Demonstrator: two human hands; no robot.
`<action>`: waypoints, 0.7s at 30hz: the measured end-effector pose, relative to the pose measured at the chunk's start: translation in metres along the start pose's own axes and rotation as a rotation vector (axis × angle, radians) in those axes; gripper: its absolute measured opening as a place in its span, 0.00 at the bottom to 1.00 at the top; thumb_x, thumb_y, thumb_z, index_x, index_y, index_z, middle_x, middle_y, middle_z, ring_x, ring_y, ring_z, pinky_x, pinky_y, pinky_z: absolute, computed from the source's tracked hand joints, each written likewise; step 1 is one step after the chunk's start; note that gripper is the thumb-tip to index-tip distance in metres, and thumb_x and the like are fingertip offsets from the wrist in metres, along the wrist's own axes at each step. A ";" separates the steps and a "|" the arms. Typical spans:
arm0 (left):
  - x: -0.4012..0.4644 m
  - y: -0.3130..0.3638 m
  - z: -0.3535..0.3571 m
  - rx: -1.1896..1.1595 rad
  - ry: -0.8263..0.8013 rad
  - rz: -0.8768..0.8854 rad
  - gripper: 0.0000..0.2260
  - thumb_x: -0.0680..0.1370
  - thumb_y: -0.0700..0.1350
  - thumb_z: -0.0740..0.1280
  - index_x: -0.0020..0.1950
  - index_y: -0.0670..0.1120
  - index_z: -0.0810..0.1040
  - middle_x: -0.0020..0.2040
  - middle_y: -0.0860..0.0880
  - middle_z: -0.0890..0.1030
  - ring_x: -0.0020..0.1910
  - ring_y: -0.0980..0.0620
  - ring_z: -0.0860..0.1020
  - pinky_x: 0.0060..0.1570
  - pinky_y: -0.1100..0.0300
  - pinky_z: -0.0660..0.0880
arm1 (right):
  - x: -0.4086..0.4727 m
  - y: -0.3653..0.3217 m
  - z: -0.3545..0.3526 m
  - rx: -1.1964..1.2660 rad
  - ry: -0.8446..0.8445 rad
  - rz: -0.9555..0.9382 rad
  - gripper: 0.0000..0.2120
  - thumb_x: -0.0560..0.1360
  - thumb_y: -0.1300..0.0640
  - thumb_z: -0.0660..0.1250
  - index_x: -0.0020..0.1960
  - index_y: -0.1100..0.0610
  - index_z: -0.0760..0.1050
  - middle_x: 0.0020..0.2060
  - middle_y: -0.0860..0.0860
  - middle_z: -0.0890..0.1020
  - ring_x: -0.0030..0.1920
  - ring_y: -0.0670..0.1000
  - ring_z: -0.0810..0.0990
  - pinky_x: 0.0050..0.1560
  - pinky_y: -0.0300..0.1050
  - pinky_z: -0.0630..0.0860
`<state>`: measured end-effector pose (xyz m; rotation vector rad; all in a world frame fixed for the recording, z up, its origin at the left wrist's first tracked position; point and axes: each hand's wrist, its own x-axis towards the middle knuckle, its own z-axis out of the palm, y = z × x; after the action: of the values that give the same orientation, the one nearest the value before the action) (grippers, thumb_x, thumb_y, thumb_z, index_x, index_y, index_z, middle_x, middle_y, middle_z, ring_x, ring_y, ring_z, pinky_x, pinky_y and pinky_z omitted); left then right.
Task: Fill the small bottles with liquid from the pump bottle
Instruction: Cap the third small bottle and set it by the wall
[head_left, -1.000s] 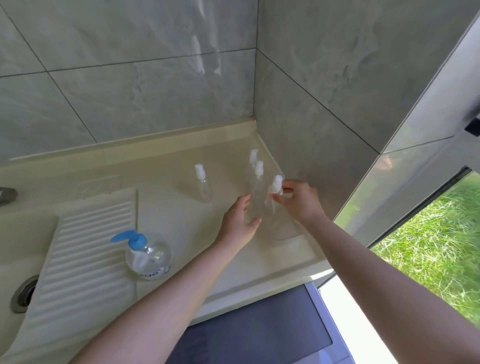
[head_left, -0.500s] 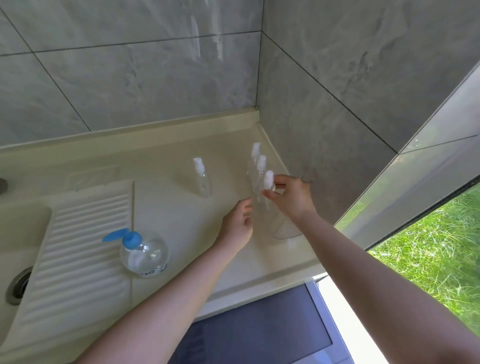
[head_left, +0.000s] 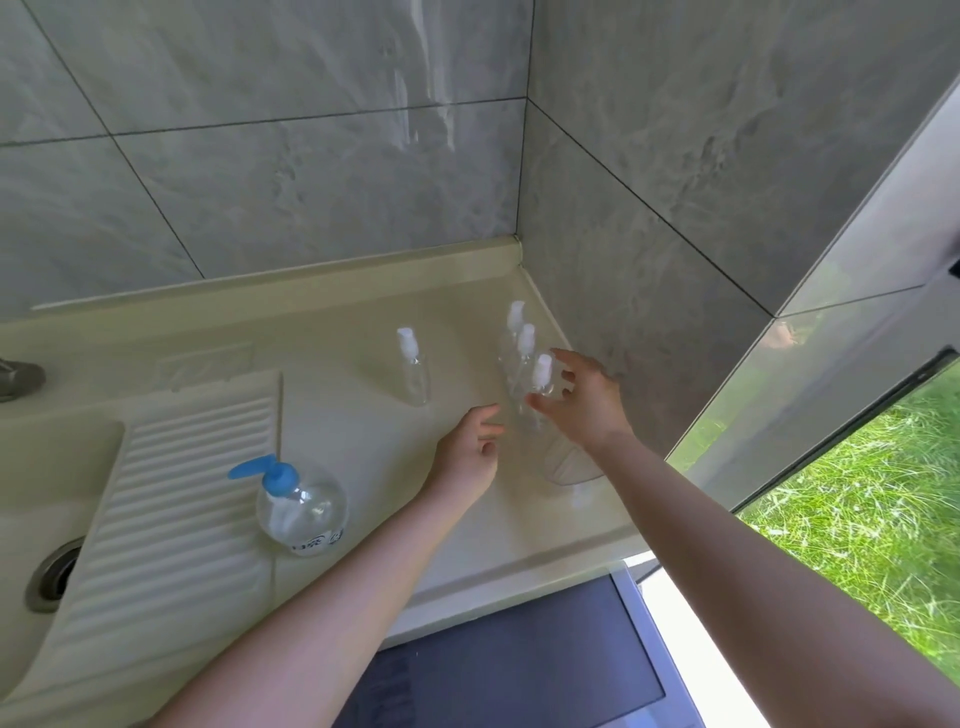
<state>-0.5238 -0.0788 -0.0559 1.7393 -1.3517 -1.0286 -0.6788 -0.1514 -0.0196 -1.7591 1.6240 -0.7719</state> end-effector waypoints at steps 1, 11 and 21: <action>-0.001 0.000 -0.004 0.006 0.015 0.006 0.19 0.80 0.34 0.60 0.69 0.47 0.72 0.58 0.47 0.81 0.53 0.52 0.80 0.54 0.65 0.72 | -0.001 -0.003 -0.002 -0.016 0.008 -0.003 0.36 0.68 0.53 0.79 0.72 0.53 0.70 0.69 0.54 0.73 0.68 0.53 0.73 0.68 0.48 0.71; -0.019 0.010 -0.052 0.013 0.266 0.077 0.13 0.76 0.36 0.69 0.60 0.44 0.77 0.55 0.46 0.79 0.43 0.52 0.79 0.45 0.70 0.69 | -0.015 -0.048 -0.014 -0.047 0.157 -0.320 0.37 0.68 0.61 0.76 0.75 0.55 0.66 0.76 0.60 0.62 0.76 0.60 0.61 0.73 0.49 0.61; -0.032 -0.004 -0.074 -0.127 0.275 -0.081 0.24 0.78 0.43 0.69 0.71 0.49 0.65 0.66 0.48 0.70 0.41 0.65 0.77 0.46 0.65 0.70 | -0.008 -0.098 0.035 -0.092 -0.077 -0.479 0.33 0.70 0.68 0.69 0.74 0.60 0.67 0.72 0.59 0.69 0.73 0.58 0.67 0.70 0.39 0.60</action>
<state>-0.4605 -0.0431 -0.0212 1.7767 -1.0306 -0.8608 -0.5901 -0.1358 0.0337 -2.2539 1.2135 -0.8361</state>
